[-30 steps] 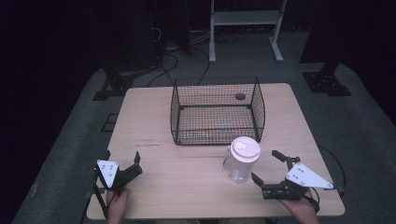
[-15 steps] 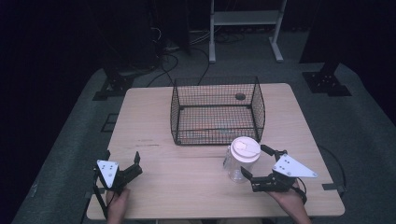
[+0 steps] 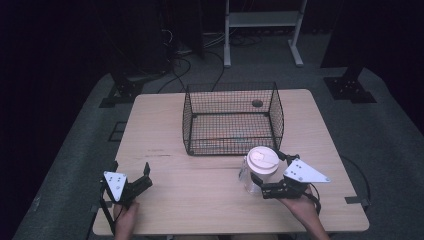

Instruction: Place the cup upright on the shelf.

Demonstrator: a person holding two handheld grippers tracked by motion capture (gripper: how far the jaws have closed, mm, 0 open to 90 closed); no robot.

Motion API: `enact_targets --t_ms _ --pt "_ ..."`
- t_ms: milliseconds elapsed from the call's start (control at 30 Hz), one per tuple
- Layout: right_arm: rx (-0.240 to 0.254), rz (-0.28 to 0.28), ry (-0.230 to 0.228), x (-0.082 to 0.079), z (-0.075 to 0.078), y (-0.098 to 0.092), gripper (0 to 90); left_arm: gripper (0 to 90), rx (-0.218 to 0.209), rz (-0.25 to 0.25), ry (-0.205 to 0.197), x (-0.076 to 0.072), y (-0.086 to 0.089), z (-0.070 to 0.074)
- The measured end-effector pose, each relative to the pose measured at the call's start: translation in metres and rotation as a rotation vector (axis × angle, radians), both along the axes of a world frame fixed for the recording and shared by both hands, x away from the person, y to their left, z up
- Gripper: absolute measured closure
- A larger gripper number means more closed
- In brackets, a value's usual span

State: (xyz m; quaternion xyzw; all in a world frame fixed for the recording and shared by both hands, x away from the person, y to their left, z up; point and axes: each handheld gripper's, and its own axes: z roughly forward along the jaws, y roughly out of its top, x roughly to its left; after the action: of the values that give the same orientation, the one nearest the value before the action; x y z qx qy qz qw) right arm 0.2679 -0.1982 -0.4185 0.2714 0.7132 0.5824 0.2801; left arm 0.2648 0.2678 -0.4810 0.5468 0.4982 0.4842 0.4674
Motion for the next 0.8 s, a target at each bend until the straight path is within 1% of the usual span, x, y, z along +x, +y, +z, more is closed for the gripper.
enact_targets --t_ms 200,300,333,533,800 --pt "-0.009 0.001 -0.002 0.0021 0.0009 0.0024 0.9 0.0 0.001 -0.001 0.000 0.0000 0.0000 0.0000" --pt "-0.023 0.003 -0.001 0.0033 0.0007 0.0036 2.2 0.0 -0.001 0.000 0.000 0.0000 0.0001 0.0000" --pt "-0.022 0.001 -0.005 0.0032 0.0008 0.0036 3.5 0.0 -0.001 0.000 0.000 0.0000 0.0001 0.0000" --pt "-0.021 0.004 -0.004 0.0031 0.0009 0.0026 4.0 0.0 -0.001 0.000 0.000 0.0001 0.0002 0.0000" --pt "-0.049 -0.004 0.008 0.0025 0.0050 0.0038 4.4 0.0 -0.006 -0.001 -0.001 -0.0004 0.0009 0.0000"
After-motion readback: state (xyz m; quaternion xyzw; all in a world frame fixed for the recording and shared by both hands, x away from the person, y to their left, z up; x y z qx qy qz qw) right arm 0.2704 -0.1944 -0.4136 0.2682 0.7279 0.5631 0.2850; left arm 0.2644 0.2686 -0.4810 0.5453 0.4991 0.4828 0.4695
